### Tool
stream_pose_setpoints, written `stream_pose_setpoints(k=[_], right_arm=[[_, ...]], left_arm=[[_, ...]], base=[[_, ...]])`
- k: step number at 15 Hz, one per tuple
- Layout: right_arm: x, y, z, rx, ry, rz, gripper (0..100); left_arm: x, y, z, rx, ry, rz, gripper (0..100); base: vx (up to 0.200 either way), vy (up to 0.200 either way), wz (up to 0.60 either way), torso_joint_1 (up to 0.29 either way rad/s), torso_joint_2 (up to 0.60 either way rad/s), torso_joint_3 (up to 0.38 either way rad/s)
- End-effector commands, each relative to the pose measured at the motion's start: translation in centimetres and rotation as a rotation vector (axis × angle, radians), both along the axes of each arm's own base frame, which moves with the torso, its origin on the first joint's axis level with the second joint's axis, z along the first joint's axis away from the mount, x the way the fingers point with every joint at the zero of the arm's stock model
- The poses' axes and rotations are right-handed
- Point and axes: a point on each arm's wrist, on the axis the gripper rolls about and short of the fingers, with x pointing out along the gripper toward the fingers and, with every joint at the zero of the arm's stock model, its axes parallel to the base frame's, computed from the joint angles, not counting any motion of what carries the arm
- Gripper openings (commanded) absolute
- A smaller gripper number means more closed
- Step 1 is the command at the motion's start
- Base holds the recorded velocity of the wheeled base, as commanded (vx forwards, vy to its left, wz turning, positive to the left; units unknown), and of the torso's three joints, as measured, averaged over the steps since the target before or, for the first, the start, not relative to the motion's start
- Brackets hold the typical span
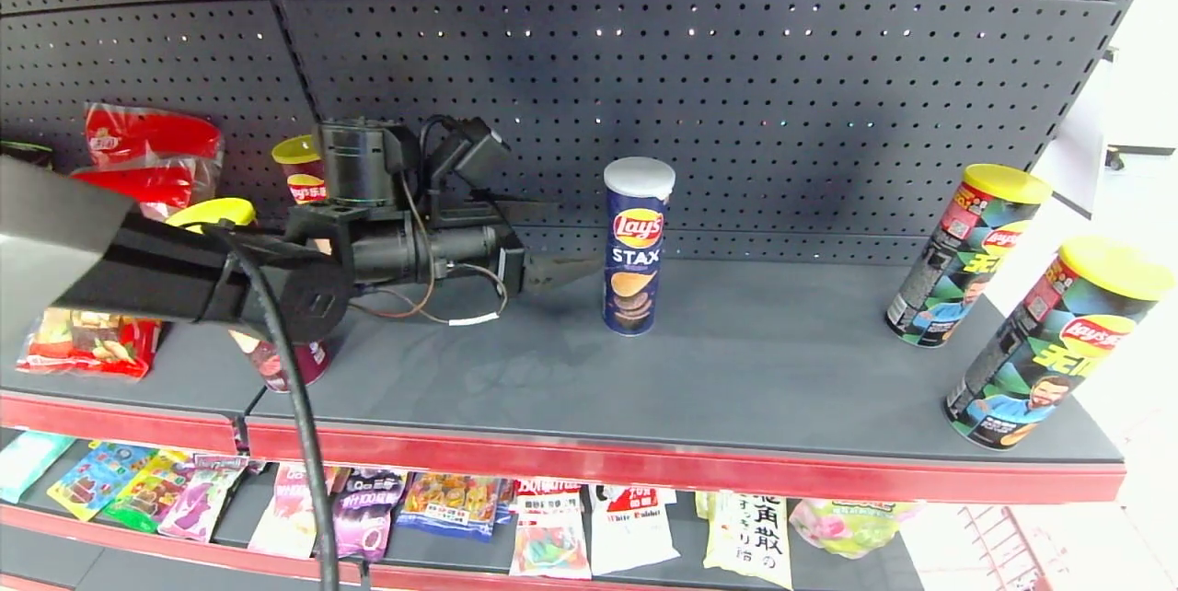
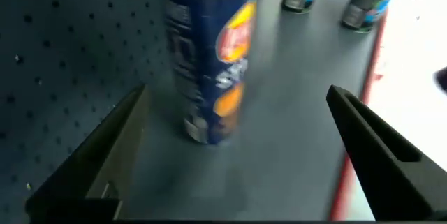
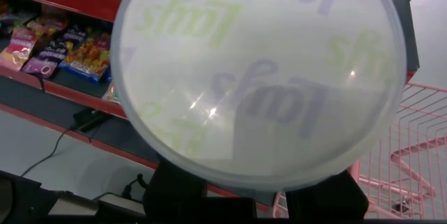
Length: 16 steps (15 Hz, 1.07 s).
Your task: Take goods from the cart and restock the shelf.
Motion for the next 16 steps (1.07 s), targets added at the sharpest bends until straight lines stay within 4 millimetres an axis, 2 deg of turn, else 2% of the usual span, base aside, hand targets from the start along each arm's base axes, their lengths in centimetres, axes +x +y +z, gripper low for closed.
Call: stream_pose_setpoints(k=[1,10,16], right_arm=[[0.0,0.0,0.0,-0.001,0.000,-0.006,0],[0.0,0.0,0.0,0.001,0.001,-0.016,0],[0.0,0.0,0.0,0.001,0.002,-0.022,0]], left_arm=[[2.5,-1.3,-1.6,0.002,0.000,-0.005,100],[5.2,-4.9,-1.4,-0.035,-0.069,-0.050,100],[6.8,-5.9,-1.1,-0.041,-0.069,-0.055,100]], base=[[0.000,0.000,0.00,0.000,0.00,0.000],[0.000,0.000,0.00,0.000,0.00,0.000],[0.000,0.000,0.00,0.000,0.00,0.000]])
